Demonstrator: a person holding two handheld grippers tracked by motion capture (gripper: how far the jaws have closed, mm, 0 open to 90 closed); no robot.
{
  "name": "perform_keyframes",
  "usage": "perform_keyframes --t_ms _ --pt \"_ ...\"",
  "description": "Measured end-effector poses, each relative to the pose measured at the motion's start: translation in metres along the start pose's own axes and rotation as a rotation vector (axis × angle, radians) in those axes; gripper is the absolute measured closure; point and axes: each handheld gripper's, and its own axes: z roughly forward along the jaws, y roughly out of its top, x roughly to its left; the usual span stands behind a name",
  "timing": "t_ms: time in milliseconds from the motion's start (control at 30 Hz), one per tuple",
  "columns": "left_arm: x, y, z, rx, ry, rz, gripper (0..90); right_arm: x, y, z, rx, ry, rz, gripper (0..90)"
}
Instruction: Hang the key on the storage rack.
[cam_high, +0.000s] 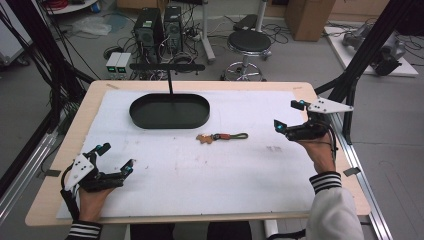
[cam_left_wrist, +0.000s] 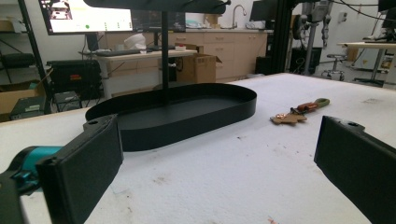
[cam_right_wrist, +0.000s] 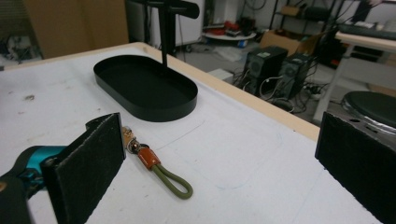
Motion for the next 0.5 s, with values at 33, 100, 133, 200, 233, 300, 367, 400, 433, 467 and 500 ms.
perform_keyframes --t_ms 33,100,133,200,233,300,367,400,433,467,500 --pt "0.0 0.0 0.0 0.003 0.0 0.001 1.7 -0.002 0.003 0.003 0.016 0.012 -0.006 0.6" --pt "0.0 0.0 0.001 0.007 0.0 0.005 1.7 -0.005 0.009 0.01 0.042 0.031 -0.025 0.6" --pt "0.0 0.0 0.001 0.009 0.0 0.006 1.7 -0.006 0.012 0.014 0.053 0.041 -0.034 0.6" --pt "-0.001 0.0 0.001 0.008 0.001 0.007 1.7 -0.008 0.018 0.022 0.073 0.054 -0.055 0.6" --pt "-0.001 0.0 0.001 0.008 0.001 0.007 1.7 -0.01 0.024 0.029 0.097 0.071 -0.08 0.6" --pt "-0.001 0.0 0.001 0.008 0.0 0.008 1.7 -0.01 0.03 0.037 0.128 0.096 -0.101 0.6" --pt "-0.001 0.0 0.001 0.008 -0.003 0.01 1.7 -0.01 0.034 0.044 0.16 0.113 -0.122 0.6" --pt "-0.001 0.0 0.001 0.008 -0.003 0.01 1.7 -0.01 0.034 0.044 0.16 0.113 -0.122 0.6" --pt "-0.001 0.0 0.001 0.008 -0.003 0.01 1.7 -0.011 0.036 0.048 0.175 0.127 -0.132 0.6" --pt "-0.001 0.0 0.001 0.008 -0.003 0.01 1.7 -0.012 0.037 0.052 0.189 0.137 -0.139 0.6" --pt "-0.001 0.0 0.001 0.01 -0.002 0.011 1.7 -0.012 0.037 0.055 0.203 0.146 -0.145 0.6"
